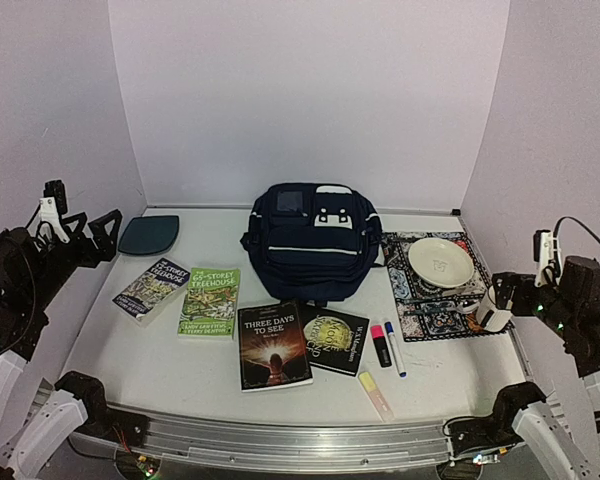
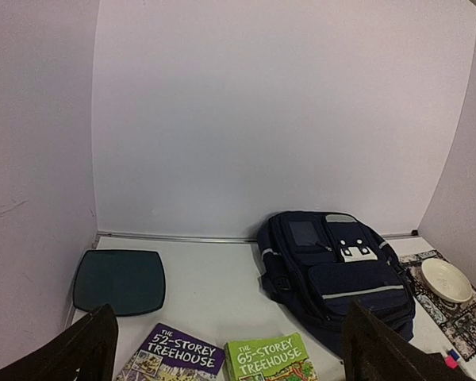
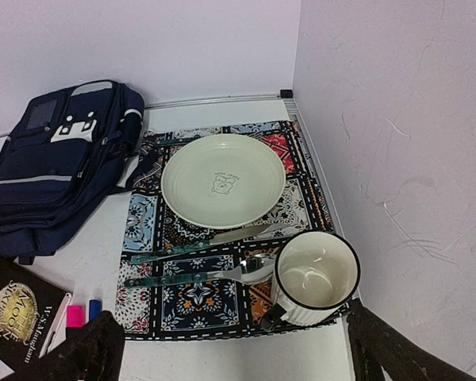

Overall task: Pack the student bag
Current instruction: Move the student bag to the center of the board.

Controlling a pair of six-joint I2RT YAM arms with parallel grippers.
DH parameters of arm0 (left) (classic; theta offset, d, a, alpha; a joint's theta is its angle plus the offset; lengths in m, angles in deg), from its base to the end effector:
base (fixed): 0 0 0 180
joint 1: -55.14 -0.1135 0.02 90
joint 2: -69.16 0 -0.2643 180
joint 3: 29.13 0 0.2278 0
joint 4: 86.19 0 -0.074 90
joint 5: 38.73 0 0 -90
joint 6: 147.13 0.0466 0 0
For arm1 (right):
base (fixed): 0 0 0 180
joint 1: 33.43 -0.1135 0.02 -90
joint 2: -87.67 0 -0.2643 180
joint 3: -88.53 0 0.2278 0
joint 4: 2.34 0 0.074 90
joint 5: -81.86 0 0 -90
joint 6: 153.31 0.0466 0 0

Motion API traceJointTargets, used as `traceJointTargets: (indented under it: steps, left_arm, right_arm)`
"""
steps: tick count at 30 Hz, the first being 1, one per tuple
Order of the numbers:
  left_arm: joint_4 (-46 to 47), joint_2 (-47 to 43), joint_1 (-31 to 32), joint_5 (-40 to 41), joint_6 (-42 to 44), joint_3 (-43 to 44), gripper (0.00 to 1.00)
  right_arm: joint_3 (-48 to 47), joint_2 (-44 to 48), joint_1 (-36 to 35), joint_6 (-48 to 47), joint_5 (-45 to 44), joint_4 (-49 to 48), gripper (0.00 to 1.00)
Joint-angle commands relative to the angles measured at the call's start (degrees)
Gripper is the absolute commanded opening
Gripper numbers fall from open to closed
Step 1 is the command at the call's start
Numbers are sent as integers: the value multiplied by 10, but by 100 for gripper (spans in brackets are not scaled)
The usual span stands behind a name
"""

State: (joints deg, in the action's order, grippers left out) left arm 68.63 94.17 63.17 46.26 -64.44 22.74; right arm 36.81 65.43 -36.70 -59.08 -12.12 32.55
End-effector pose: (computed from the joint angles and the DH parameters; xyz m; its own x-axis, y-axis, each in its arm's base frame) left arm 0.1025 -0.0186 0.3317 0.0001 -0.1280 -0.9918 0.2275 0.9658 -0.1246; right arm 0.0937 0.0021 0.3143 -0.0930 0.0684 -0.9933 0.0190 0.9976 0.0669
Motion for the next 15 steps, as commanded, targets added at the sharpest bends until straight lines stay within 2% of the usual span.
traceJointTargets:
  steps: [1, 8, 15]
  left_arm:
    - [30, 9, -3, -14, 9, 4, 100]
    - [30, 14, -6, -24, 5, 2, 100]
    - [30, 86, -7, -97, -14, 17, 99]
  right_arm:
    - [-6, -17, 2, -5, 7, -14, 98]
    - [-19, -60, 2, -5, 48, -3, 98]
    - [-60, -143, 2, 4, 123, 15, 98]
